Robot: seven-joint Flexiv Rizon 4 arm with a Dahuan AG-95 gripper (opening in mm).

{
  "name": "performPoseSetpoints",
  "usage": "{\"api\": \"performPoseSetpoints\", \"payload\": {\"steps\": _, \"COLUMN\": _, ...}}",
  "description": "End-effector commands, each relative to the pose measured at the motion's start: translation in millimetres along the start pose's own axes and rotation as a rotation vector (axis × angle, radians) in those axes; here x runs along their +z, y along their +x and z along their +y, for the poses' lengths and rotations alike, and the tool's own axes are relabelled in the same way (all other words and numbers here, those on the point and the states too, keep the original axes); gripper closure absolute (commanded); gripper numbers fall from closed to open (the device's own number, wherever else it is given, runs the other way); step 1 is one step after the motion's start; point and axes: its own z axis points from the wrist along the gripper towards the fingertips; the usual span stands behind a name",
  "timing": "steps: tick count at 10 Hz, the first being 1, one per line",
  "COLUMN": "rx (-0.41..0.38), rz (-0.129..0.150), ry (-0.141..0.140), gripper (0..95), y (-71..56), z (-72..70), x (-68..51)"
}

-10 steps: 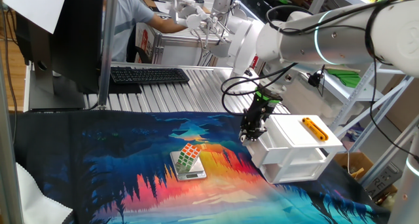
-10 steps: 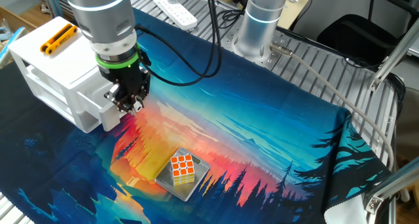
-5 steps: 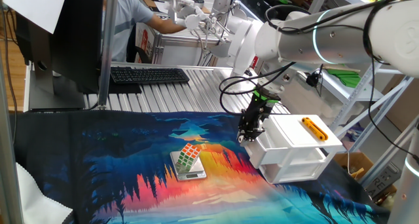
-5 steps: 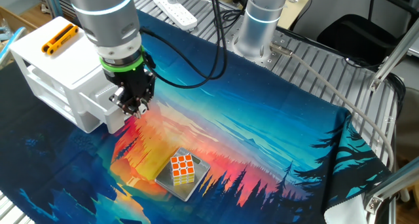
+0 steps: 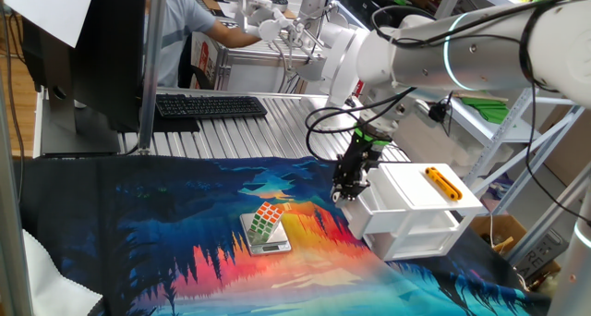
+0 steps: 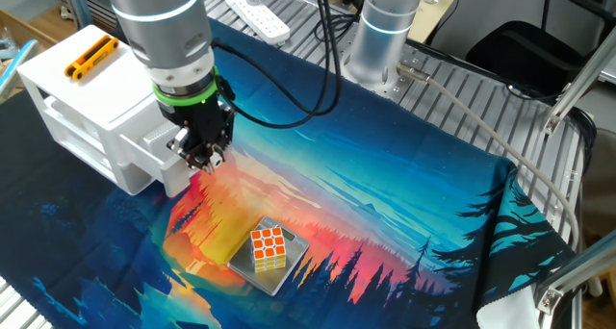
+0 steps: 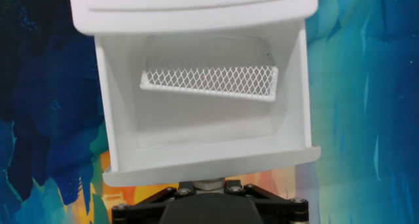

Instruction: Grasp the handle and open the drawer

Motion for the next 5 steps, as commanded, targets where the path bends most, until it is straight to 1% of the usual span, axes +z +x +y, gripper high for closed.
{"api": "performPoseSetpoints", "payload": {"steps": 1, "rx": 0.003, "rz": 0.001, "ry": -0.001, "gripper": 95.0, "y": 2.4, "z": -2.7, "x": 0.0}}
{"api": "performPoseSetpoints", "payload": {"steps": 2, "rx": 0.006, "rz": 0.002, "ry": -0.001, "gripper": 95.0, "y": 6.0, "z": -4.9, "x": 1.1}}
{"api": "performPoseSetpoints", "payload": {"steps": 5, "rx": 0.009, "rz": 0.011, "ry": 0.001, "gripper": 95.0, "y": 10.5, "z": -6.1, "x": 2.3}}
